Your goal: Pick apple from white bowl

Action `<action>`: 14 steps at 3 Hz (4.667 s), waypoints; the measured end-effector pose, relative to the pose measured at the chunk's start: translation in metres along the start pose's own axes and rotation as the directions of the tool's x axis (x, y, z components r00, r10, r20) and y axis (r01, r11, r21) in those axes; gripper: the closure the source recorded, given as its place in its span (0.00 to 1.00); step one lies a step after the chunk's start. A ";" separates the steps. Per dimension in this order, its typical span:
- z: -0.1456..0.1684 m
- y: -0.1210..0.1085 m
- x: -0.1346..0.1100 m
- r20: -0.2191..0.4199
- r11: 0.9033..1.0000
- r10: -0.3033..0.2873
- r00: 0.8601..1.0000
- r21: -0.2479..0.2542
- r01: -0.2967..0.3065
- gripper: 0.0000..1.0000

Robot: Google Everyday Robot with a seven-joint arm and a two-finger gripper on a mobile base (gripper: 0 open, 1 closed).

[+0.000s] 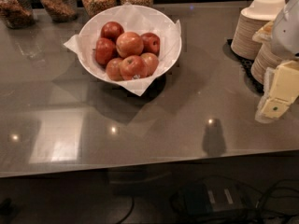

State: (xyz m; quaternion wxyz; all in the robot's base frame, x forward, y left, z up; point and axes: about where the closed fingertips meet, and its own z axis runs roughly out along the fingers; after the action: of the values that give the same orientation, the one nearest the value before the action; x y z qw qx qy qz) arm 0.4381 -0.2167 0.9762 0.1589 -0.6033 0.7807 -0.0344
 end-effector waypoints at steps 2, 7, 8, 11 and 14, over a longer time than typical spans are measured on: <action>-0.003 -0.009 -0.013 0.051 1.000 -0.003 0.999 0.018 0.002 0.00; 0.021 -0.120 -0.183 0.481 0.994 0.101 0.871 -0.007 -0.111 0.00; 0.033 -0.124 -0.231 0.512 0.998 0.038 0.858 -0.054 -0.012 0.00; 0.063 -0.128 -0.250 0.544 0.995 0.091 0.834 -0.074 -0.061 0.00; 0.113 -0.126 -0.286 0.547 0.981 0.177 0.819 -0.164 -0.102 0.22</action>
Offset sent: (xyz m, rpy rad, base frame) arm 0.0248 0.0214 0.0139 0.1083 -0.0555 0.0305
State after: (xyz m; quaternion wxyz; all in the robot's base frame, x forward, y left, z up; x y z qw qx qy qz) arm 0.6516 0.0377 0.9594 0.3433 -0.5371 0.7427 0.2051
